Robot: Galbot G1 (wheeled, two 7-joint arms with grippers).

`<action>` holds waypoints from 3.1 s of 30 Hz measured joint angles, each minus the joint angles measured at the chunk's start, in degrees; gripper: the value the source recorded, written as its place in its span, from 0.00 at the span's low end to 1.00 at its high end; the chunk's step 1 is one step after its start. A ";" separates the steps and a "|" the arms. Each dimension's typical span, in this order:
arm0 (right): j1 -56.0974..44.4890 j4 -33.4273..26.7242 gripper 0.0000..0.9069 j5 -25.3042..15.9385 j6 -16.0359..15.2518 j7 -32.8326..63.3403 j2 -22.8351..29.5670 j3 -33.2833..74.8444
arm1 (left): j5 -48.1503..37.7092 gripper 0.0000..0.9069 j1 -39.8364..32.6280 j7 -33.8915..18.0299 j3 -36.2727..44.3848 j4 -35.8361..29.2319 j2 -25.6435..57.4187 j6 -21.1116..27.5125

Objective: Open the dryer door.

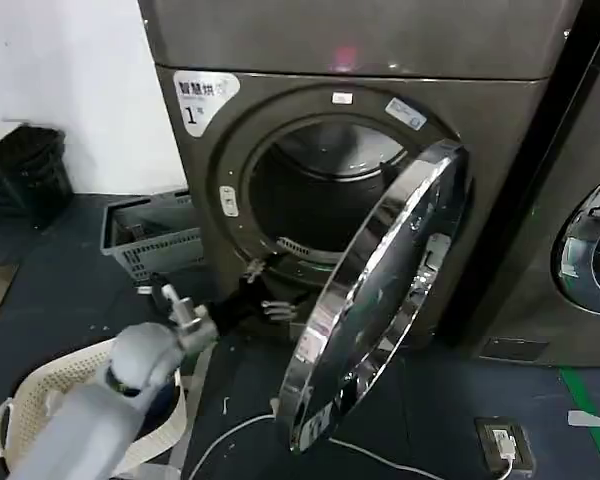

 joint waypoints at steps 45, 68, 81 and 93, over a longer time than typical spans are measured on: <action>0.79 -5.91 1.00 -2.93 5.16 2.90 4.30 12.58 | 8.26 1.00 -21.42 -0.98 29.63 19.71 -29.51 0.52; 0.92 -5.87 1.00 -3.00 5.48 2.87 4.04 12.20 | 11.04 1.00 -22.81 -1.64 29.44 29.55 -35.18 0.29; 1.19 -6.57 1.00 -3.15 5.77 2.84 3.49 10.72 | 10.19 1.00 -19.12 -1.44 29.89 22.49 -35.17 2.48; 1.04 -7.41 1.00 -2.92 6.11 2.97 2.75 10.13 | 6.16 1.00 -14.46 -1.33 30.93 7.58 -20.40 3.34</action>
